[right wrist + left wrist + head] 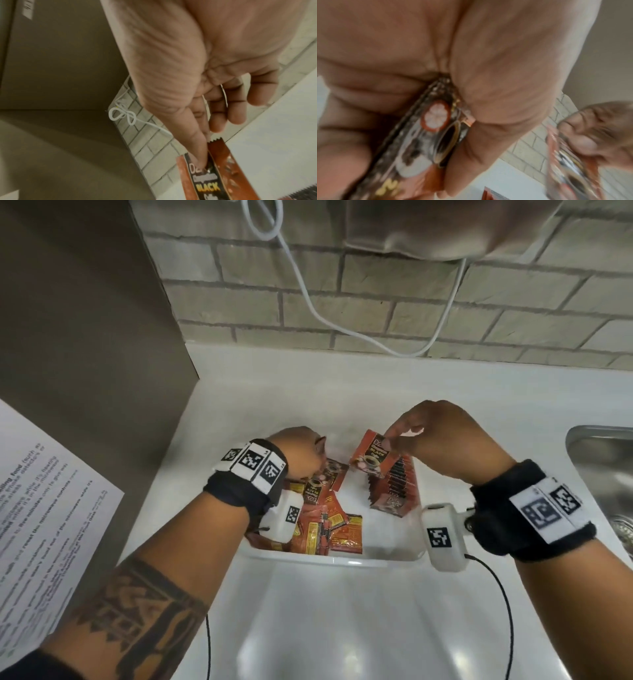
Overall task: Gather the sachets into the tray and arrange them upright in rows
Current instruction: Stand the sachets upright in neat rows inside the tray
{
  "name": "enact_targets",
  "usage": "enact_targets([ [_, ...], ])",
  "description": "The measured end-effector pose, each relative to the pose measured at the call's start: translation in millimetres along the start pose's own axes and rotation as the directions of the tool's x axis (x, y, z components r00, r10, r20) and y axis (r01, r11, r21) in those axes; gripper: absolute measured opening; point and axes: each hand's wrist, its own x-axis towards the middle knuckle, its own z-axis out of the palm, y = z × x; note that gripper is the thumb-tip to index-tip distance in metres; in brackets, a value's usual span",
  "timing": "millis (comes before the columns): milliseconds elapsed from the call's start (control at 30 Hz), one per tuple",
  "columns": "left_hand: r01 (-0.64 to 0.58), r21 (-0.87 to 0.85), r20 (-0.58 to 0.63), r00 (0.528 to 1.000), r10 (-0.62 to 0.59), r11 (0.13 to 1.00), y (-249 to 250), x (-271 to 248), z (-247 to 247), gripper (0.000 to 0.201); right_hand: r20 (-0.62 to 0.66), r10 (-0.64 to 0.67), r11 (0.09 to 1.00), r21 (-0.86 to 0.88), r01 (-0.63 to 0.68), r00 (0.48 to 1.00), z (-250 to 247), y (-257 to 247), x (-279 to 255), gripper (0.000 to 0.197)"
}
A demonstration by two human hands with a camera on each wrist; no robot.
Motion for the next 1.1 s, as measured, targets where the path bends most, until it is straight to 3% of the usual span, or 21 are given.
enact_targets([
  [100,-0.011,-0.026,0.004,1.0,0.011,1.0,5.0,-13.0,0.8,0.022,0.013,0.019,0.998,-0.068,-0.018,1.0,9.2,6.2,-27.1,0.004],
  [300,-0.198,0.167,0.276,0.95,0.147,0.966,44.9,-36.8,28.0,0.024,-0.016,0.06,0.996,-0.067,-0.061,0.998,40.0,33.1,-42.1,0.007],
  [433,-0.247,0.211,0.364,0.918,0.158,0.946,69.0,-25.2,54.7,0.034,-0.044,0.071,0.989,-0.13,-0.076,0.997,57.2,51.3,-40.3,0.009],
  [667,-0.174,0.313,0.38,0.924,0.045,0.934,89.7,-5.6,80.7,0.037,-0.019,0.071,0.987,-0.145,-0.073,0.997,64.7,59.0,-41.8,0.018],
  [800,-0.101,0.264,0.365,0.931,-0.003,0.959,95.8,-3.2,84.1,0.024,-0.029,0.069,0.993,-0.098,-0.071,0.997,65.4,60.5,-39.6,0.028],
  [933,-0.05,0.222,0.361,0.932,-0.034,0.974,97.7,1.6,89.5,0.018,-0.035,0.058,0.997,-0.055,-0.06,0.998,64.7,63.0,-37.5,0.026],
  [1100,-0.053,0.237,0.372,0.927,-0.04,0.97,98.8,3.1,89.6,0.023,-0.034,0.034,0.999,-0.031,-0.035,0.999,65.3,66.8,-35.7,0.019],
])
